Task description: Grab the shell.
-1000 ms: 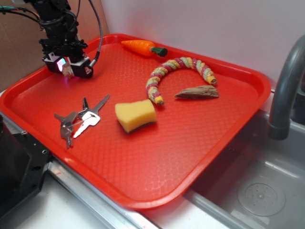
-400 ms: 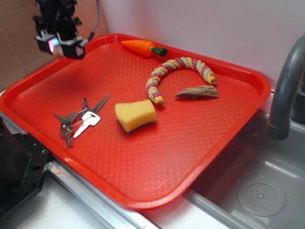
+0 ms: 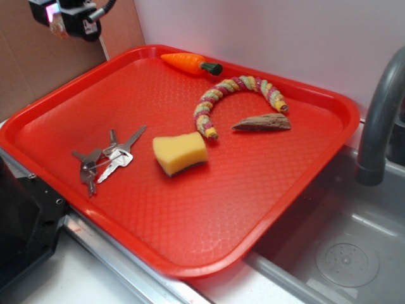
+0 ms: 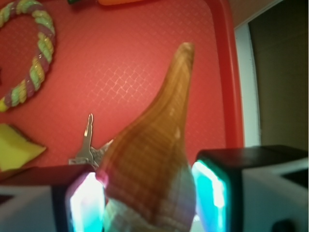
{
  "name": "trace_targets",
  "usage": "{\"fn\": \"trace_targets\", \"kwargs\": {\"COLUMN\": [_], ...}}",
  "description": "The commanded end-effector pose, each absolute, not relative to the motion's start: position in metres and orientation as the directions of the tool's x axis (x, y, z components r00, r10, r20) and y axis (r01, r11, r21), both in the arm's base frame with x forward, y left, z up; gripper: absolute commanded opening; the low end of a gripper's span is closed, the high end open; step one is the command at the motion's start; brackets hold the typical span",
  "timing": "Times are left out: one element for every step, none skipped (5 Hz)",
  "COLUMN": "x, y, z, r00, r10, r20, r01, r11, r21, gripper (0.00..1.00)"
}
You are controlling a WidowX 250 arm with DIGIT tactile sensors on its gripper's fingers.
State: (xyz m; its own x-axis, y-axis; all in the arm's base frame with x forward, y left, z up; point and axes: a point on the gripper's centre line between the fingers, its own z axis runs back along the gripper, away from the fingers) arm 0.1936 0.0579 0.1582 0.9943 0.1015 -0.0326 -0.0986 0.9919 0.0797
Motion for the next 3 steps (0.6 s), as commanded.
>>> {"fn": "trace_targets", "kwargs": {"x": [0.208,0.214,0.212], "y": [0.036,0.047,0.056], "z": [0.199,0.208,0.209], "r00": [0.983,0.952,0.963], "r10": [-0.171,-0.265,-0.217], "r20": [0.064,0.155,0.158], "r01": [0.158,0.248,0.202], "r11": [0.973,0.961,0.974], "r21": [0.167,0.122,0.106], "gripper": [0.00,0.00,0.00]}}
